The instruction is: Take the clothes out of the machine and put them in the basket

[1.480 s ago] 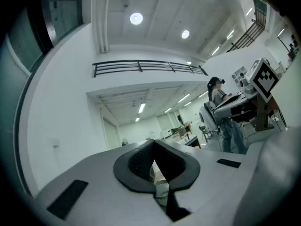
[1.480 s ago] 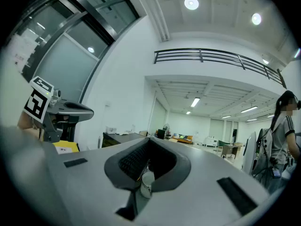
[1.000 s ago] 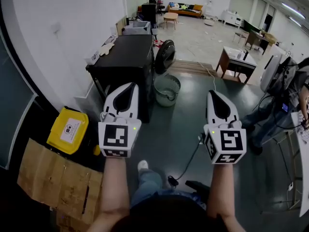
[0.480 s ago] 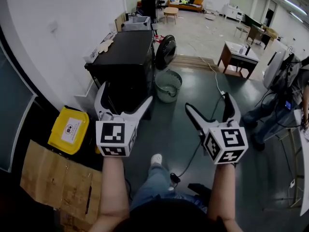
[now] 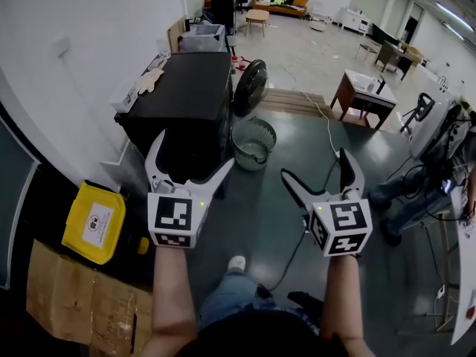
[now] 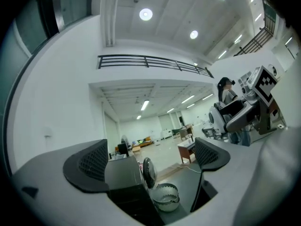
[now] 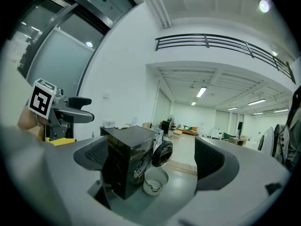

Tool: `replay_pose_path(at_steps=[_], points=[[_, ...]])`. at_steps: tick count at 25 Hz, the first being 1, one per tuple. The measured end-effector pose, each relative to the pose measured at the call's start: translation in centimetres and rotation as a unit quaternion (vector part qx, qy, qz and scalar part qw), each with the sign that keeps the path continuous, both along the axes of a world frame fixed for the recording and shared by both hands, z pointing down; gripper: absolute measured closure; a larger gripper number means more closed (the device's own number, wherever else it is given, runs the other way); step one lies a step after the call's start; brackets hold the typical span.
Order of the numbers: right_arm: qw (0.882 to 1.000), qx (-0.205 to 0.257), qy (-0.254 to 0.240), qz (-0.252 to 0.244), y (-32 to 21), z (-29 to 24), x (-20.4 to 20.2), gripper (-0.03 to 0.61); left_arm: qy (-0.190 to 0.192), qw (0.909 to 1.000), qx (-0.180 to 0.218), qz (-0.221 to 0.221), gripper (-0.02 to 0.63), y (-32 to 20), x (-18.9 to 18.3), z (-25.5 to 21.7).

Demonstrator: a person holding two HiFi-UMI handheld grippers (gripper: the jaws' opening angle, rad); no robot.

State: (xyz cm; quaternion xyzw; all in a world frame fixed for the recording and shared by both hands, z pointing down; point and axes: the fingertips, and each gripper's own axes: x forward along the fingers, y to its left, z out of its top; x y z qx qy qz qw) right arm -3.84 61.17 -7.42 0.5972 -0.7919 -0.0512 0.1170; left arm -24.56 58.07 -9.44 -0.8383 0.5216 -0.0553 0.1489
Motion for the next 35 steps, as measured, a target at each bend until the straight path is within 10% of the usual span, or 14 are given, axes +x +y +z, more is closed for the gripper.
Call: replay_pose_path(at_steps=[12, 35], points=[[0.999, -0.025, 0.024, 0.017, -13.6, 0.3, -2.0, 0.014, 0.021, 0.9994, -0.026, 0.002, 0.060, -14.1, -3.1, 0.6], [0.999, -0.028, 0.020, 0.027, -21.8, 1.8, 0.0, 0.014, 0.010, 0.9987, -0.045, 0.020, 0.060, -22.0, -0.3, 2.8]])
